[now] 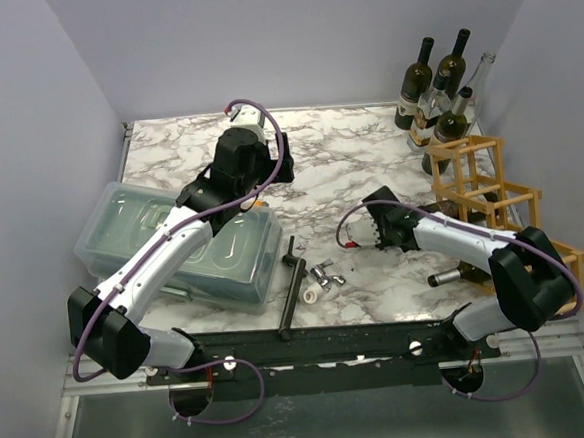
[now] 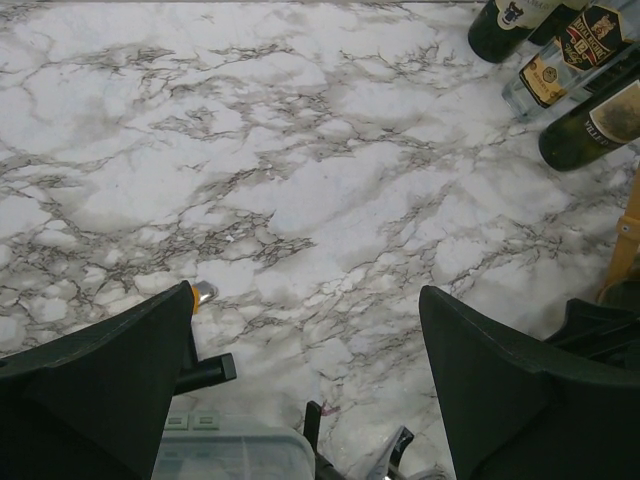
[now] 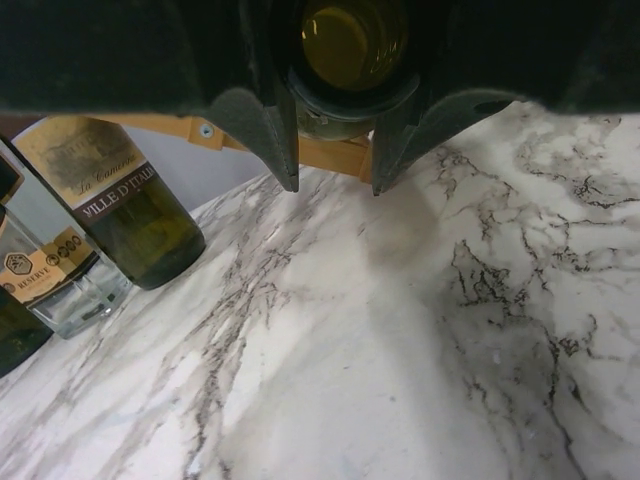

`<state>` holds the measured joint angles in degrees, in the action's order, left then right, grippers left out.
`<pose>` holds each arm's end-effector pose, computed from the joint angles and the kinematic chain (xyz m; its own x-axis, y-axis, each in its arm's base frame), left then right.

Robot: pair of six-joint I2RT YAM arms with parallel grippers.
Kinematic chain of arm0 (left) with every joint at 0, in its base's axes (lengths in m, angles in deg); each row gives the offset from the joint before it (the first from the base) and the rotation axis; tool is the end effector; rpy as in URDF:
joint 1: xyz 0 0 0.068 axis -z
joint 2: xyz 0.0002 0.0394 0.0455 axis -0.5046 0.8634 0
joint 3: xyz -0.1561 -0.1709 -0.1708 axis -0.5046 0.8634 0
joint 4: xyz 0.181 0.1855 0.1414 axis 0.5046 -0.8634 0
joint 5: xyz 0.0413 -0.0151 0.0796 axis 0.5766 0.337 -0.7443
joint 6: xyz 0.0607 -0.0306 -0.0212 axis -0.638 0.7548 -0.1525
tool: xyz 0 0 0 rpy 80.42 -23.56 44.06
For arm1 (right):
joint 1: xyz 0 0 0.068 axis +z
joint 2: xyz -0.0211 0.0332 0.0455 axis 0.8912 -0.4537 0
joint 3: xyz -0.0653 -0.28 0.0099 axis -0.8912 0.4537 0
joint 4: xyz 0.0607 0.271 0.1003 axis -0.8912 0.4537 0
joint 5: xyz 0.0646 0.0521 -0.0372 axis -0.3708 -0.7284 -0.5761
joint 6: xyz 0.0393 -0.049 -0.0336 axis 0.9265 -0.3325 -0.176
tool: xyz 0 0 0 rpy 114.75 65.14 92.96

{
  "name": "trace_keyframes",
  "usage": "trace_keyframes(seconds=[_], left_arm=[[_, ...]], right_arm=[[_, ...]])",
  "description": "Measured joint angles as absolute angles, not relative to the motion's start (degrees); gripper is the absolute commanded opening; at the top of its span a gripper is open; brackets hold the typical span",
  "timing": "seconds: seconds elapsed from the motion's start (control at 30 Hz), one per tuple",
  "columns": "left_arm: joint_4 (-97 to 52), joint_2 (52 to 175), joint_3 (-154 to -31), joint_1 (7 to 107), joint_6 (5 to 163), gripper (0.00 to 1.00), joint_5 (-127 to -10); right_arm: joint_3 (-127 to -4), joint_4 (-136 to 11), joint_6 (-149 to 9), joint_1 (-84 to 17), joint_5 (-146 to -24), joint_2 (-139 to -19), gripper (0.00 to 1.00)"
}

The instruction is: Put the wine bottle on the wine rack

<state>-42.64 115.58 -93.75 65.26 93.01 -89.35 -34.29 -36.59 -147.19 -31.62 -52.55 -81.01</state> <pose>0.3082 -0.1999 0.3746 -0.4319 -0.1111 -0.8951 0.2611 0.9345 -0.2420 0.2669 0.1337 0.1485 0.0384 -0.9754 0.2170 -0.8358 -0.1503 -0.5281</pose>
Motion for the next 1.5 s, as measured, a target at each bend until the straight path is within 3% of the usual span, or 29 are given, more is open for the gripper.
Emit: trace_keyframes(seconds=[0.67, 1.13, 1.33, 1.43, 1.5], left_arm=[[-43.25, 115.58, -93.89, 65.28, 93.27, 0.95, -89.18], [-43.74, 115.58, -94.37, 65.31, 93.31, 0.95, -89.03], [-43.87, 115.58, -94.5, 65.28, 93.29, 0.95, -89.03], [-43.89, 115.58, -94.5, 65.28, 93.29, 0.95, -89.03], [-43.87, 115.58, -94.52, 65.28, 93.29, 0.96, -89.03]], right_arm=[[-30.72, -41.75, -155.23, -36.65, -52.95, -79.67, 0.01], [-27.56, -43.89, -156.59, -40.04, -54.72, -76.0, 0.11], [-26.07, -45.9, -158.55, -40.89, -54.39, -76.0, 0.22], [-25.13, -46.93, -159.23, -40.91, -54.28, -75.74, 0.45], [-24.19, -47.76, -159.6, -40.91, -54.24, -75.08, 0.55]])
